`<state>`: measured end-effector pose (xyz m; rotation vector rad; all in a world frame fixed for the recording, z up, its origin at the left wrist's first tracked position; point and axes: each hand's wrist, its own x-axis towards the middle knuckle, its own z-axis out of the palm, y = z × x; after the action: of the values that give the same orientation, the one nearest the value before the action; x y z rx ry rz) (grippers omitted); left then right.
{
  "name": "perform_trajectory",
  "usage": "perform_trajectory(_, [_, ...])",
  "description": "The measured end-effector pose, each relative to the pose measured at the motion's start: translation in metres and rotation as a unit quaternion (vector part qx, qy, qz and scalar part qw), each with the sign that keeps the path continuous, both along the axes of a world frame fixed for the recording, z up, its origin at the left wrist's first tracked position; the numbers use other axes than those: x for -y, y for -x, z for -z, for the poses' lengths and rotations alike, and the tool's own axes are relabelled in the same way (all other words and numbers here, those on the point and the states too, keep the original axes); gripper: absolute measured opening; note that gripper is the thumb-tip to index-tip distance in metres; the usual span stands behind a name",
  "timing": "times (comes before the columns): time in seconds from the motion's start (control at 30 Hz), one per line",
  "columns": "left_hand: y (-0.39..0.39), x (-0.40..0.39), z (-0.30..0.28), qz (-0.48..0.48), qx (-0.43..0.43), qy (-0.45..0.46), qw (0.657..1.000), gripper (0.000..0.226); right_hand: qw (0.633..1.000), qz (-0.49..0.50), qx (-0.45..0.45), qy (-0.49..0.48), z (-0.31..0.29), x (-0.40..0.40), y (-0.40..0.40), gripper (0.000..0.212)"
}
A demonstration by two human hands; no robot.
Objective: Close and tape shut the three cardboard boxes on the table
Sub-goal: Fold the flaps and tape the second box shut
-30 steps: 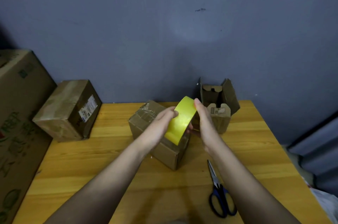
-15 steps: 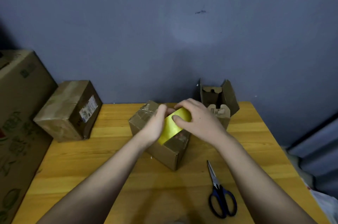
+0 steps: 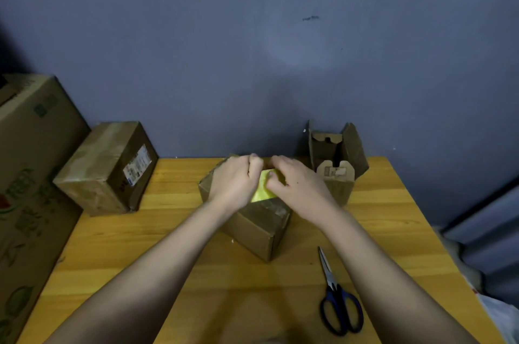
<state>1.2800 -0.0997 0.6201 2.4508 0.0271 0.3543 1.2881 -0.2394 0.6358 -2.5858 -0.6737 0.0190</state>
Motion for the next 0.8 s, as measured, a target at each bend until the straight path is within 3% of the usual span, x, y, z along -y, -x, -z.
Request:
perform_trajectory(0.13, [-0.005, -0.002, -0.001, 0.005, 0.005, -0.029, 1.000, 0.055, 1.000, -0.001, -0.010, -0.008, 0.004, 0.001, -0.001, 0.027])
perform_trajectory(0.3, [-0.008, -0.006, -0.001, 0.012, -0.006, -0.023, 1.000, 0.057, 0.992, 0.019, -0.091, -0.080, -0.001, 0.005, -0.003, 0.039])
perform_trajectory(0.47, [-0.008, -0.005, -0.001, 0.015, -0.010, -0.025, 1.000, 0.057, 0.997, 0.004, -0.070, -0.043, 0.001, 0.002, -0.006, 0.024])
perform_trajectory(0.8, [-0.012, -0.006, 0.001, 0.032, 0.006, -0.032, 0.999, 0.051, 0.996, -0.013, -0.078, -0.052, 0.005, 0.003, -0.006, 0.025])
